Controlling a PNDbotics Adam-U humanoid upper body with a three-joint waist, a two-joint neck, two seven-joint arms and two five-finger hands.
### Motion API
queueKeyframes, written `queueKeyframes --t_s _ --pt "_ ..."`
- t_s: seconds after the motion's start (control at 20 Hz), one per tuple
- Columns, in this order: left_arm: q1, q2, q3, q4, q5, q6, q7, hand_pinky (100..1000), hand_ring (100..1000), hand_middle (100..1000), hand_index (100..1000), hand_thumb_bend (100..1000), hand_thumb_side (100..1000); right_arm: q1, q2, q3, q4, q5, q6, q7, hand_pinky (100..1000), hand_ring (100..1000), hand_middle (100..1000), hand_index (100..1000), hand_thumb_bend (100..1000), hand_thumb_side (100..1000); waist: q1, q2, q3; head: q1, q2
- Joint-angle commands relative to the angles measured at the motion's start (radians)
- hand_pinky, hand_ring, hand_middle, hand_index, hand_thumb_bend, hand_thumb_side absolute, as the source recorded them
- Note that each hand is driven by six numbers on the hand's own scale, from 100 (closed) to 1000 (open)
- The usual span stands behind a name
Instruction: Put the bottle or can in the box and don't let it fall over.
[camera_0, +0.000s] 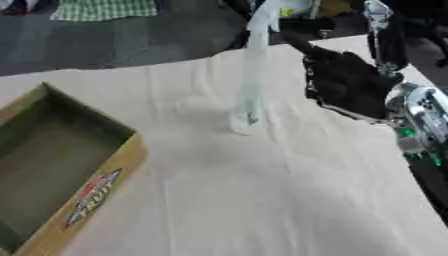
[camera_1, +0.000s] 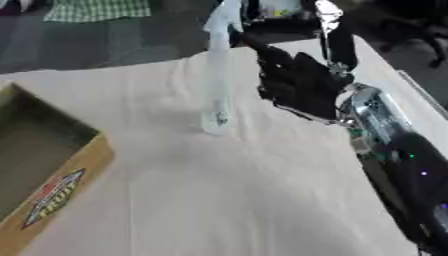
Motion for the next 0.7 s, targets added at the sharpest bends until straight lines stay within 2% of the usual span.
queueKeyframes --t_s 0.05,0.7 --pt "-0.008 0.02 0.002 -0.021 -0.002 -0.001 -0.002 1000 716 717 865 246 864 -0.021 -0.032 -0.007 0.0 -0.014 0.005 -0.004 100 133 254 1000 391 1000 -0.004 -0.015 0.003 -0.004 -0.015" --pt "-0.01 0.018 0.002 -0.021 -0.001 0.0 -0.001 1000 715 717 865 247 864 -0.044 -0.026 -0.005 0.014 -0.038 0.016 -0.02 100 130 252 1000 395 1000 -0.008 -0.012 0.01 -0.004 -0.02"
